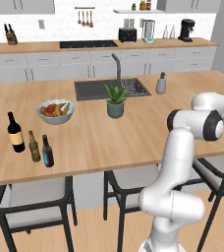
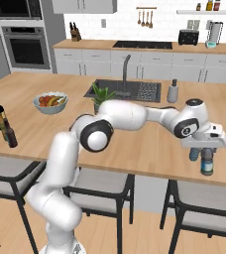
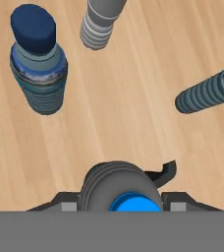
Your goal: Move the plastic bottles in the middle to the plastics group, and the glass bottles in the middle to the glass group.
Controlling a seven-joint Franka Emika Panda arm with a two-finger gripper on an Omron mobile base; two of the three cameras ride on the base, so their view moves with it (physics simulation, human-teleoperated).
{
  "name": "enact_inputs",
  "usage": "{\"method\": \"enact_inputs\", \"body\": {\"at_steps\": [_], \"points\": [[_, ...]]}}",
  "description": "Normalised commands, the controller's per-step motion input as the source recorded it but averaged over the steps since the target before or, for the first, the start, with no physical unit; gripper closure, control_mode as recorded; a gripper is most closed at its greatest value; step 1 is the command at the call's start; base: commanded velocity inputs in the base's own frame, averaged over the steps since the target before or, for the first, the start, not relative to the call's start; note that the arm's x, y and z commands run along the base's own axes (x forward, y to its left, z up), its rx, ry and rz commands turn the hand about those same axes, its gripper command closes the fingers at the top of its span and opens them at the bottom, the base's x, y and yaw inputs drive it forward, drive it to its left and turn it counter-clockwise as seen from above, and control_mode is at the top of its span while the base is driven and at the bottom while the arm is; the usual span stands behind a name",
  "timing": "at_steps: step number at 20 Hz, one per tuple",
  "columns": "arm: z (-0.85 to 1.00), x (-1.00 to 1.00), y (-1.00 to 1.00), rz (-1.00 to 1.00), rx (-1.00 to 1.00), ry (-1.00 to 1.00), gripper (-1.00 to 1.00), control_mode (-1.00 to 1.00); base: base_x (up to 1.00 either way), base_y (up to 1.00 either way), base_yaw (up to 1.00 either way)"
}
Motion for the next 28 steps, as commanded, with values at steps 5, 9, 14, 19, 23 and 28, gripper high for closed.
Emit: {"method": "enact_inputs", "body": {"at_steps": [5, 9, 14, 19, 23, 28], "points": [[-0.13, 0.26, -0.19, 0.03, 0.09, 0.0, 1.0, -1.0, 0.0, 0.0, 0.0], [-0.17, 0.28, -0.05, 0.06, 0.1, 0.0, 1.0, -1.0, 0.0, 0.0, 0.0], [-0.33, 0.07, -0.01, 0.07, 0.07, -0.03, 1.0, -1.0, 0.0, 0.0, 0.0], [-0.24, 0.17, -0.01, 0.06, 0.04, -0.12, 1.0, -1.0, 0.0, 0.0, 0.0], [-0.16, 0.2, 0.0, 0.05, 0.05, -0.16, 1.0, -1.0, 0.0, 0.0, 0.0], [-0.51, -0.03, 0.17, 0.03, 0.0, -0.05, 1.0, -1.0, 0.0, 0.0, 0.0]]}}
